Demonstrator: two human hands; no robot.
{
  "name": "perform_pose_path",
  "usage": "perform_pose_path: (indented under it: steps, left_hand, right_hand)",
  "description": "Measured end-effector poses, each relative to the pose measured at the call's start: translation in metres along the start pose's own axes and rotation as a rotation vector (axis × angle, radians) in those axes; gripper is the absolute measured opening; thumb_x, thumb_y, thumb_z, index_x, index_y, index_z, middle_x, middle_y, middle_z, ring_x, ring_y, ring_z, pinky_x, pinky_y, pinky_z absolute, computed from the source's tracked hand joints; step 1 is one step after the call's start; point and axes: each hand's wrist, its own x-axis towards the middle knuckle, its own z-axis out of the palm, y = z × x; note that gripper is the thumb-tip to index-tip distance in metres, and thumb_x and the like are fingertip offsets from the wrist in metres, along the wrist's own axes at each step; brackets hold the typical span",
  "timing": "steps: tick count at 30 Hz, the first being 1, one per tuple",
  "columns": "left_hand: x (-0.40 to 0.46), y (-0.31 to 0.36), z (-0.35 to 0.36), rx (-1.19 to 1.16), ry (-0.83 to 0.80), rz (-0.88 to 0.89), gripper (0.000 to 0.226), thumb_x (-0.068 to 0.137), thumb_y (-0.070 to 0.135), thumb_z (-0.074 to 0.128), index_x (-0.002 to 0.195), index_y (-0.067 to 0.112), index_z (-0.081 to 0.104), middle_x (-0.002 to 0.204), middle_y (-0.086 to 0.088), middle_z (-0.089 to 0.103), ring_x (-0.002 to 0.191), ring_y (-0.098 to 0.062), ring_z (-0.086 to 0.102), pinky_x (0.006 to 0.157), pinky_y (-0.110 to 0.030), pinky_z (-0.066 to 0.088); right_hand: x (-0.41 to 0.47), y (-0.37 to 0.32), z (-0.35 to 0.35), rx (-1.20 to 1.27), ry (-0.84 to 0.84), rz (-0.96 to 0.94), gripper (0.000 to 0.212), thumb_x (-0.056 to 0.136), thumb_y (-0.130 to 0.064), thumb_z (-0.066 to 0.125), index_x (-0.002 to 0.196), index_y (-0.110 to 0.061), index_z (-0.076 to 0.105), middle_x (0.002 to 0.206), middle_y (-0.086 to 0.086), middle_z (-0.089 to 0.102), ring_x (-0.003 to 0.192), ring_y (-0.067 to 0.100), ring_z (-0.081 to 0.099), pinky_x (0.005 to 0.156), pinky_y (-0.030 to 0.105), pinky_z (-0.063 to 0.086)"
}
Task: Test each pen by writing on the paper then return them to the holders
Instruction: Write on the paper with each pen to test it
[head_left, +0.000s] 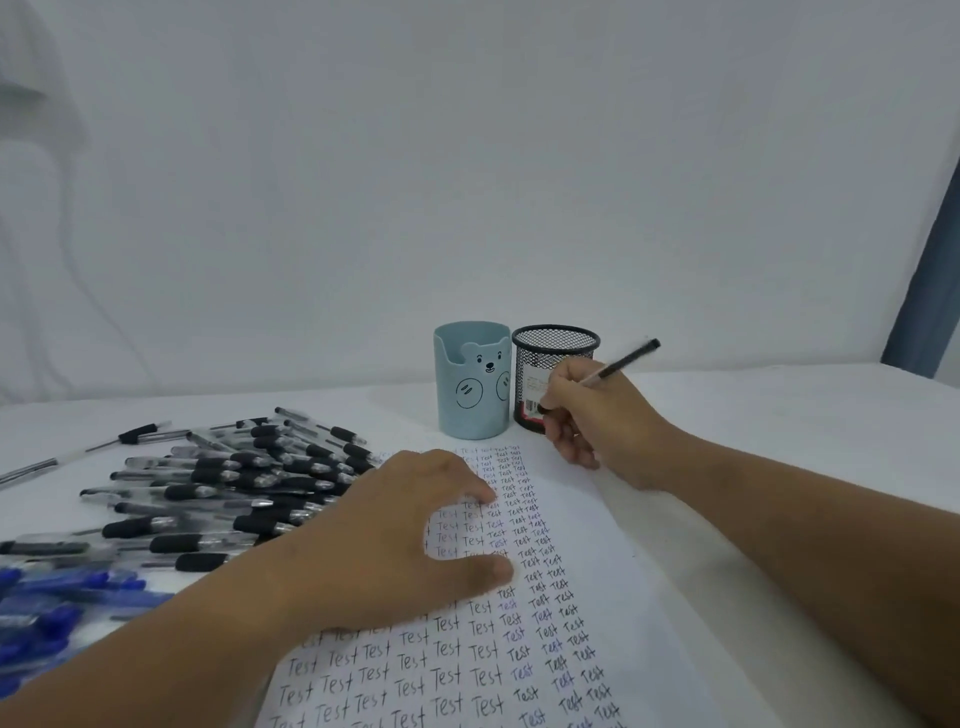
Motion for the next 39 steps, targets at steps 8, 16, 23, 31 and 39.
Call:
perform_pose_path:
  steps: [8, 16, 23, 31, 39]
  left_hand:
    - [-0.002, 0.001, 0.002, -0.022, 0.013, -0.009, 0.069, 0.076, 0.086, 0.053, 0.137, 0.054, 0.043, 0.137, 0.045, 0.031, 0.135, 0.016, 0.022, 0.119, -0.029, 0.026]
    - [-0.005, 0.003, 0.002, -0.007, 0.011, -0.028, 0.07, 0.079, 0.083, 0.05, 0.142, 0.053, 0.039, 0.139, 0.047, 0.027, 0.135, 0.017, 0.019, 0.116, -0.022, 0.021]
    - [-0.004, 0.003, 0.002, -0.018, 0.004, -0.033, 0.07, 0.079, 0.082, 0.049, 0.142, 0.053, 0.039, 0.142, 0.046, 0.025, 0.136, 0.018, 0.015, 0.119, -0.021, 0.017]
    - [-0.004, 0.0, 0.003, -0.034, 0.0, -0.032, 0.074, 0.077, 0.085, 0.047, 0.144, 0.054, 0.038, 0.146, 0.044, 0.021, 0.14, 0.017, 0.013, 0.122, -0.024, 0.015]
    - [-0.006, 0.005, 0.001, -0.031, -0.008, -0.054, 0.07, 0.081, 0.079, 0.049, 0.144, 0.053, 0.037, 0.134, 0.052, 0.018, 0.137, 0.02, 0.012, 0.113, -0.014, 0.012]
  right_hand:
    - [0.003, 0.011, 0.004, -0.051, -0.006, -0.024, 0.012, 0.087, -0.002, 0.059, 0.076, -0.006, 0.057, 0.059, 0.018, 0.06, 0.042, 0.019, 0.039, 0.044, 0.024, 0.03]
    - [0.005, 0.015, 0.004, -0.072, 0.013, 0.006, 0.008, 0.084, -0.003, 0.07, 0.08, 0.003, 0.069, 0.064, 0.015, 0.067, 0.042, 0.008, 0.048, 0.043, 0.02, 0.035]
    - [0.005, 0.014, 0.003, -0.277, 0.003, -0.037, 0.015, 0.082, -0.012, 0.069, 0.069, -0.005, 0.072, 0.066, 0.011, 0.071, 0.056, 0.011, 0.053, 0.056, 0.018, 0.043]
    - [0.005, 0.013, 0.003, -0.378, -0.012, -0.045, 0.019, 0.087, -0.021, 0.064, 0.075, -0.008, 0.072, 0.067, 0.0, 0.072, 0.058, 0.007, 0.056, 0.059, 0.027, 0.047]
    - [0.005, 0.012, 0.004, -0.395, -0.039, -0.047, 0.018, 0.084, -0.02, 0.064, 0.069, -0.01, 0.067, 0.063, -0.001, 0.069, 0.06, 0.011, 0.054, 0.06, 0.032, 0.044]
